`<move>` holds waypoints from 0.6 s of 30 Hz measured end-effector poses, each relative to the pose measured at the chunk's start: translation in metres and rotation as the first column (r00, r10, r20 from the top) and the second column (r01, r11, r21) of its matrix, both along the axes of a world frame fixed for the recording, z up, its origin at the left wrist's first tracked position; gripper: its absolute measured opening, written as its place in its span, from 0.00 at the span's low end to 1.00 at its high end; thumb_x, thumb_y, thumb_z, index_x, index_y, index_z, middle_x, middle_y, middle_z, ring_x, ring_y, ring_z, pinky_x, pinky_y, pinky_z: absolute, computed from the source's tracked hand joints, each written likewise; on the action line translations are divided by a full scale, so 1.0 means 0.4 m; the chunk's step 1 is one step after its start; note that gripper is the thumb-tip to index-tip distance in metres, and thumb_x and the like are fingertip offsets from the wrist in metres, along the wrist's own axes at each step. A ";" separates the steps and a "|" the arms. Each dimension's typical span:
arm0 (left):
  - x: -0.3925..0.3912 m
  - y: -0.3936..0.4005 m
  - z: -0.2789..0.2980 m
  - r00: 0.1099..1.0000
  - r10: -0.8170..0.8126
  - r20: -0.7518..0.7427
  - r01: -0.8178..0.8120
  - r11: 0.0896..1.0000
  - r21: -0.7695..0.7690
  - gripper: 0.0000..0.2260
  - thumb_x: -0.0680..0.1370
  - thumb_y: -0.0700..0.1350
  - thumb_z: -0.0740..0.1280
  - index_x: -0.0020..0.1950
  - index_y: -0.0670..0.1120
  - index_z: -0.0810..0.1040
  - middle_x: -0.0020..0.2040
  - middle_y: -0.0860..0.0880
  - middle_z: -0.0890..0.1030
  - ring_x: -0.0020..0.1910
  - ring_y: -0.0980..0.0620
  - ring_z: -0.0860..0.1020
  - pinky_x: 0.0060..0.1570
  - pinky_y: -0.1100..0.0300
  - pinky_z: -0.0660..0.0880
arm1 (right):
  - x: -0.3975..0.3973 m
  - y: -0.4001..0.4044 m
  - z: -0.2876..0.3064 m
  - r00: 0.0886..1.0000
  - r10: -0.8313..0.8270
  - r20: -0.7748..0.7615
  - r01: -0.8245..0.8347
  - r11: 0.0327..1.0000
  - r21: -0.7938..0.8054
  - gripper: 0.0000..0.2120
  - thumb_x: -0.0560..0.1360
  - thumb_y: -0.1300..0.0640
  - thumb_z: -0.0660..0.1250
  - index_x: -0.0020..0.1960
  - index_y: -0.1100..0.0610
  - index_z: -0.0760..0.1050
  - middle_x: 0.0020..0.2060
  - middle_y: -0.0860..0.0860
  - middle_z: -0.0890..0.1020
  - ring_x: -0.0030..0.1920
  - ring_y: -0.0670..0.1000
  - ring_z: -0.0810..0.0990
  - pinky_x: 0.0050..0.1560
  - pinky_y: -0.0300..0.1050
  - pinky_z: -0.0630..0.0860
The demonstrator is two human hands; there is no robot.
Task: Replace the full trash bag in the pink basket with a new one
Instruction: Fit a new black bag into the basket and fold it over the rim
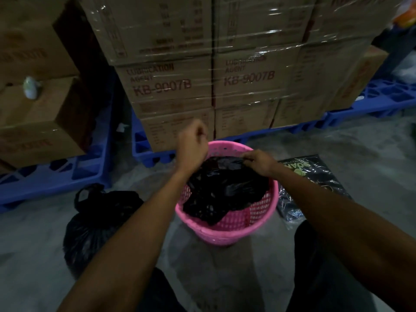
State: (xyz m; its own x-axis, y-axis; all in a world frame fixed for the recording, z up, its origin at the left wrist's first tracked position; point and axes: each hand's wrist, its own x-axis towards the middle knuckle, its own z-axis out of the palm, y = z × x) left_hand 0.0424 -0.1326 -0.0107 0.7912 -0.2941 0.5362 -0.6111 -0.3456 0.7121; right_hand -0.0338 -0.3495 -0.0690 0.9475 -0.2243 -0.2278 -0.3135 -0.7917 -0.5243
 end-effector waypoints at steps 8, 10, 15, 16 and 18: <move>-0.130 -0.037 -0.198 0.959 -0.211 -0.188 0.265 0.442 0.857 0.30 0.73 0.49 0.66 0.72 0.43 0.62 0.66 0.39 0.72 0.58 0.37 0.77 0.54 0.49 0.72 | 0.034 -0.026 -0.014 0.987 -0.131 0.095 0.109 0.973 0.203 0.13 0.78 0.62 0.59 0.57 0.56 0.79 0.51 0.58 0.82 0.53 0.57 0.79 0.55 0.47 0.74; -0.135 -0.019 -0.210 0.917 -0.187 -0.353 0.399 0.371 0.839 0.29 0.73 0.45 0.65 0.73 0.47 0.61 0.66 0.38 0.74 0.59 0.37 0.77 0.53 0.49 0.74 | 0.032 -0.041 -0.014 0.970 -0.174 0.169 0.156 0.982 0.110 0.14 0.79 0.62 0.59 0.60 0.60 0.78 0.56 0.60 0.82 0.58 0.60 0.79 0.60 0.48 0.73; -0.138 -0.001 -0.179 0.617 0.096 -0.781 0.769 0.136 0.624 0.16 0.75 0.50 0.67 0.60 0.44 0.80 0.60 0.43 0.82 0.53 0.44 0.81 0.56 0.54 0.78 | 0.017 -0.063 -0.050 0.969 -0.227 0.101 0.242 0.954 -0.178 0.16 0.78 0.55 0.56 0.64 0.53 0.74 0.62 0.62 0.75 0.63 0.64 0.72 0.65 0.55 0.69; -0.127 -0.007 -0.170 0.599 0.086 -0.796 0.770 0.215 0.601 0.15 0.76 0.49 0.66 0.58 0.43 0.81 0.59 0.43 0.82 0.52 0.44 0.81 0.55 0.55 0.78 | 0.013 -0.060 -0.064 0.977 -0.209 0.052 0.214 0.964 -0.160 0.17 0.78 0.53 0.56 0.64 0.52 0.74 0.62 0.61 0.74 0.63 0.64 0.72 0.65 0.56 0.70; -0.101 -0.026 -0.138 0.721 -0.074 -0.689 0.659 0.380 0.649 0.12 0.73 0.46 0.64 0.52 0.43 0.82 0.53 0.42 0.84 0.49 0.45 0.81 0.49 0.58 0.76 | 0.006 -0.052 -0.094 0.991 -0.134 0.020 0.136 0.985 -0.105 0.19 0.75 0.51 0.56 0.63 0.51 0.74 0.61 0.61 0.75 0.60 0.65 0.77 0.62 0.56 0.73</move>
State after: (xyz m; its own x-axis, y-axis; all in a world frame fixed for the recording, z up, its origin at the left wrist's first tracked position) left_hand 0.0018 -0.1430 -0.0658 0.4913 -0.6647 -0.5629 -0.5164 -0.7427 0.4263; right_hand -0.0313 -0.3705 -0.1067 0.9095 -0.3726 -0.1843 -0.4153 -0.7939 -0.4441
